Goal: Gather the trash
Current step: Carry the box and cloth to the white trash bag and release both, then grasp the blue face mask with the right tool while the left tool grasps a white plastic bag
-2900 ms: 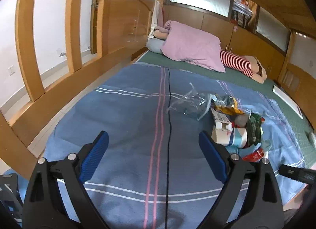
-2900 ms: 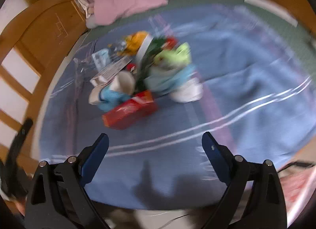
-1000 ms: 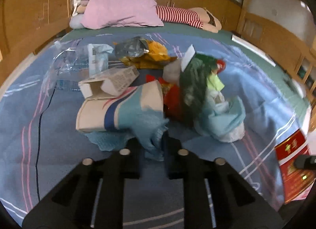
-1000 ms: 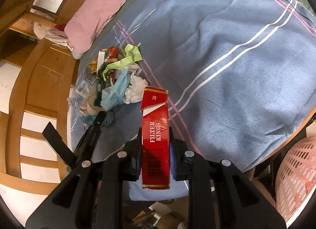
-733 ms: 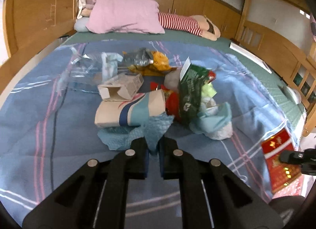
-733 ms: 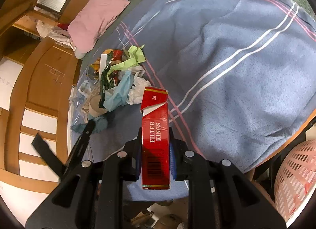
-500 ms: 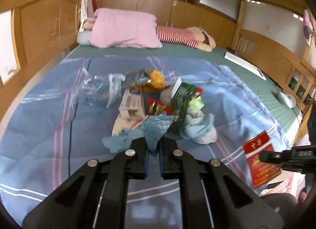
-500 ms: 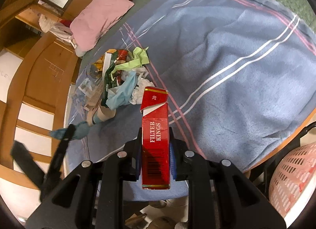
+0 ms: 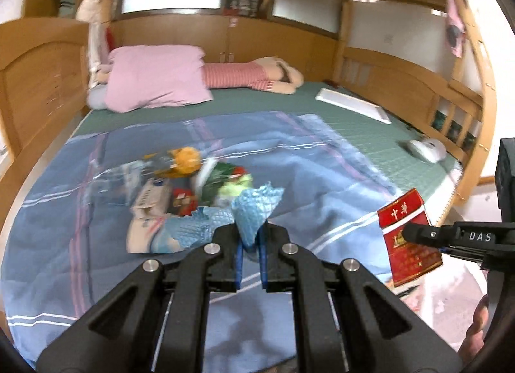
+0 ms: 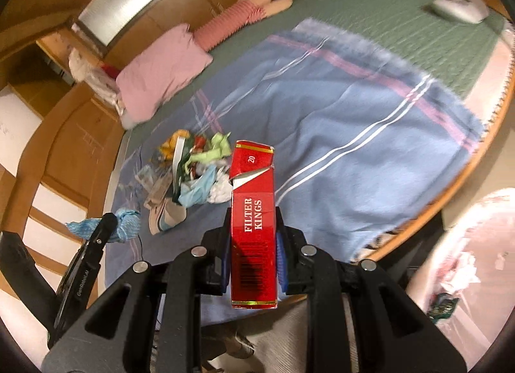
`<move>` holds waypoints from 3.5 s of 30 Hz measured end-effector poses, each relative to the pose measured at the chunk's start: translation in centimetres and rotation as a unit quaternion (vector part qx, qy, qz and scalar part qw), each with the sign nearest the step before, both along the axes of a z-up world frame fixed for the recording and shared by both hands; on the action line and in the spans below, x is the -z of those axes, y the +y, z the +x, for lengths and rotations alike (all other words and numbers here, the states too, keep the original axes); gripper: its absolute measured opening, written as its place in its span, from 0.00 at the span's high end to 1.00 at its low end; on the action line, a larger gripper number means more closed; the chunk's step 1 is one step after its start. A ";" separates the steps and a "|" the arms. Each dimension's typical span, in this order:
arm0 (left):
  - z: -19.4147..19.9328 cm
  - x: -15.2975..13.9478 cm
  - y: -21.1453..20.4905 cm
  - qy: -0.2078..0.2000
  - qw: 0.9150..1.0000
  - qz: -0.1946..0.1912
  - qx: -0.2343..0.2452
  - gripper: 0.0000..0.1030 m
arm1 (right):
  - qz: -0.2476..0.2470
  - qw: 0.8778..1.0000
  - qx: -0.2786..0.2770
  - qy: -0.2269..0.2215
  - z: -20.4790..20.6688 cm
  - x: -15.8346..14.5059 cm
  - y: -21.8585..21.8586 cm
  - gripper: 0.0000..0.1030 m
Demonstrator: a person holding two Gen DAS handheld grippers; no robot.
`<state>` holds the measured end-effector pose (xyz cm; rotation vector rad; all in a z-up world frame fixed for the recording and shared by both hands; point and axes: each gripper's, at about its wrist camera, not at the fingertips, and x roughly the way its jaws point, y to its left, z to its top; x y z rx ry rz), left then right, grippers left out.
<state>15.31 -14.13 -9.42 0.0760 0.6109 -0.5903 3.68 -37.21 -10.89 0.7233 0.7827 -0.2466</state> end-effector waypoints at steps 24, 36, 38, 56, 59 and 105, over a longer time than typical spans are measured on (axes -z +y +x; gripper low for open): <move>-22.5 -1.6 -19.2 -0.015 0.954 -0.004 0.298 0.91 | -0.071 0.963 0.257 -0.047 -28.2 -6.2 -7.5 0.77; -26.1 0.4 -21.4 -0.035 0.951 0.038 0.304 0.87 | -0.070 0.958 0.274 -0.049 -31.5 -5.8 -7.5 0.77; -26.2 0.5 -21.5 -0.036 0.952 0.041 0.303 0.71 | -0.068 0.957 0.276 -0.048 -31.6 -5.7 -7.5 0.77; -22.2 -1.1 -17.7 -0.040 0.974 0.011 0.223 0.26 | -0.052 0.966 0.253 0.019 -28.3 -1.8 -8.7 0.71; -21.3 -1.5 -16.8 -0.035 0.977 0.001 0.210 0.25 | -0.058 0.964 0.257 0.028 -27.8 -1.1 -8.7 0.49; 7.0 5.4 21.2 0.028 0.978 -0.049 -0.201 0.13 | 0.074 0.980 -0.089 0.159 21.8 10.1 5.5 0.26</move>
